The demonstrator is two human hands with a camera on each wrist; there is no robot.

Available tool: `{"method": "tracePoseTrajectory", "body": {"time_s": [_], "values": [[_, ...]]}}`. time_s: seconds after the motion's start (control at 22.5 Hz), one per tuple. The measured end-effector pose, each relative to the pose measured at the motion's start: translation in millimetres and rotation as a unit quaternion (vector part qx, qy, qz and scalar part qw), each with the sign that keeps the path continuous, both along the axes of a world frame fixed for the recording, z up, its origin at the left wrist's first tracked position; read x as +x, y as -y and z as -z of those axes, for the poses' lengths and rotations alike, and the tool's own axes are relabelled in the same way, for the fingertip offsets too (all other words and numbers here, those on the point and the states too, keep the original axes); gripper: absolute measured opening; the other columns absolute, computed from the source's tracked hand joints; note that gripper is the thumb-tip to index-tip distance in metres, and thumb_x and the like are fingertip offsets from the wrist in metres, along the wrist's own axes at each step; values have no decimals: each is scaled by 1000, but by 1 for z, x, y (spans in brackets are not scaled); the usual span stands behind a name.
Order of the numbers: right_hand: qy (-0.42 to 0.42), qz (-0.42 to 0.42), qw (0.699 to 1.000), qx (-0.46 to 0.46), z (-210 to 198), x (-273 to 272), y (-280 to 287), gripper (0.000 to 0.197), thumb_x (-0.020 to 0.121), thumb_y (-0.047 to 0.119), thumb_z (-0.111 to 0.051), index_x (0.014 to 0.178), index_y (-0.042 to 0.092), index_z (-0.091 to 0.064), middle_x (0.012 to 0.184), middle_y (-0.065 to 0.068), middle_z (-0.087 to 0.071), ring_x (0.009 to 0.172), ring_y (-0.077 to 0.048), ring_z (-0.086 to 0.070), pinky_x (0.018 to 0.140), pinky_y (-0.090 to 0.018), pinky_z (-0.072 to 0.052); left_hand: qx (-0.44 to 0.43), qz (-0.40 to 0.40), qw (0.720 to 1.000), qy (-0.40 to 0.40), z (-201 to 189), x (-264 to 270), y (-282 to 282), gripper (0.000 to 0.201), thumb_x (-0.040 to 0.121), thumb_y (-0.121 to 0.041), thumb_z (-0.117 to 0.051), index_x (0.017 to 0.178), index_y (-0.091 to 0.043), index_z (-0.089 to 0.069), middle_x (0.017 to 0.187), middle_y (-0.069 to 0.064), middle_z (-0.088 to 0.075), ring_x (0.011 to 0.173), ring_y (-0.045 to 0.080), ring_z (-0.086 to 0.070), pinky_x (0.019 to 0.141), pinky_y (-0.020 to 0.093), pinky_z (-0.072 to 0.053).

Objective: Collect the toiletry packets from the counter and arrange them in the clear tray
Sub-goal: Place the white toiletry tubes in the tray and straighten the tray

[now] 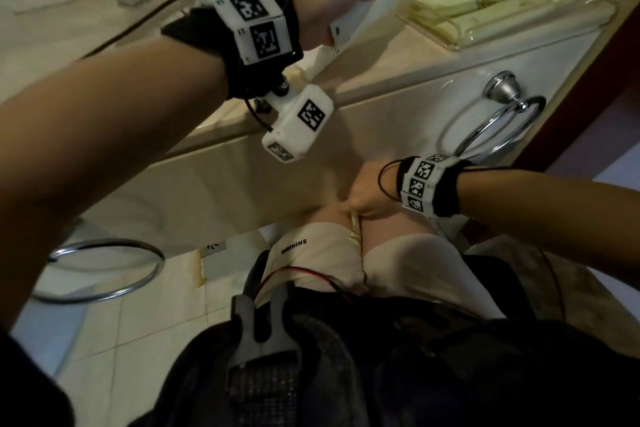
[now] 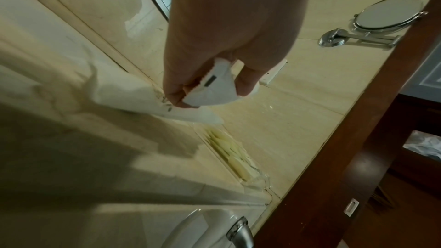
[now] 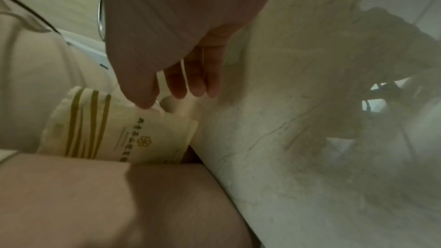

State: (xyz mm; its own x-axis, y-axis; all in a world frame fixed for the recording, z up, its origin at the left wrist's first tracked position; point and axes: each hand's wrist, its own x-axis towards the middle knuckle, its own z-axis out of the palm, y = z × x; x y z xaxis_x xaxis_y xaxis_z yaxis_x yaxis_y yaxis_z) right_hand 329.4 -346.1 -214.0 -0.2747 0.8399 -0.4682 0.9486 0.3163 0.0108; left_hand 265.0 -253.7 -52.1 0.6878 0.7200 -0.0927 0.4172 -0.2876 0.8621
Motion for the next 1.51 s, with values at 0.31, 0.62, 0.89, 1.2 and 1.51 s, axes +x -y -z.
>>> {"method": "tracePoseTrajectory", "body": {"time_s": [0.31,0.62,0.89,1.2,1.51], "values": [[-4,146,989,-14,22,-8,0,44,88,44,-51,112,9,-62,107,-12,-64,92,-28,-58,78,-28,-43,-3,-7,1000,-8,-1,-2,1,13,96,-18,-40,102,-7,-37,71,2,-24,55,15,-25,57,28,-24],[-98,86,991,11,8,-13,-7,49,94,45,-39,124,10,-55,124,-6,-61,114,-26,-57,101,-30,-41,-4,-22,1000,-7,-5,2,4,23,96,-18,-41,114,-3,-38,74,2,-28,58,13,-31,57,26,-28],[23,-115,993,20,-44,3,-12,15,88,22,-52,96,22,-65,85,-3,-61,71,-24,-62,56,-29,-44,-36,-21,999,9,-20,5,1,19,96,-15,-40,77,-16,-41,70,2,-25,57,14,-26,56,27,-24],[-19,-237,945,225,-111,33,-16,17,69,20,-49,62,11,-62,70,-7,-62,42,-25,-56,43,-16,-21,-53,-15,998,33,-47,15,-12,20,95,-15,-40,77,-21,-34,69,2,-20,56,15,-18,60,32,-14],[-189,-53,924,327,-160,60,-30,23,68,30,-42,59,11,-49,65,-11,-55,52,-20,-48,51,-25,-33,-22,-56,996,58,-75,33,-36,14,96,-19,-43,106,-10,-41,74,1,-28,60,14,-28,56,25,-28]]}}
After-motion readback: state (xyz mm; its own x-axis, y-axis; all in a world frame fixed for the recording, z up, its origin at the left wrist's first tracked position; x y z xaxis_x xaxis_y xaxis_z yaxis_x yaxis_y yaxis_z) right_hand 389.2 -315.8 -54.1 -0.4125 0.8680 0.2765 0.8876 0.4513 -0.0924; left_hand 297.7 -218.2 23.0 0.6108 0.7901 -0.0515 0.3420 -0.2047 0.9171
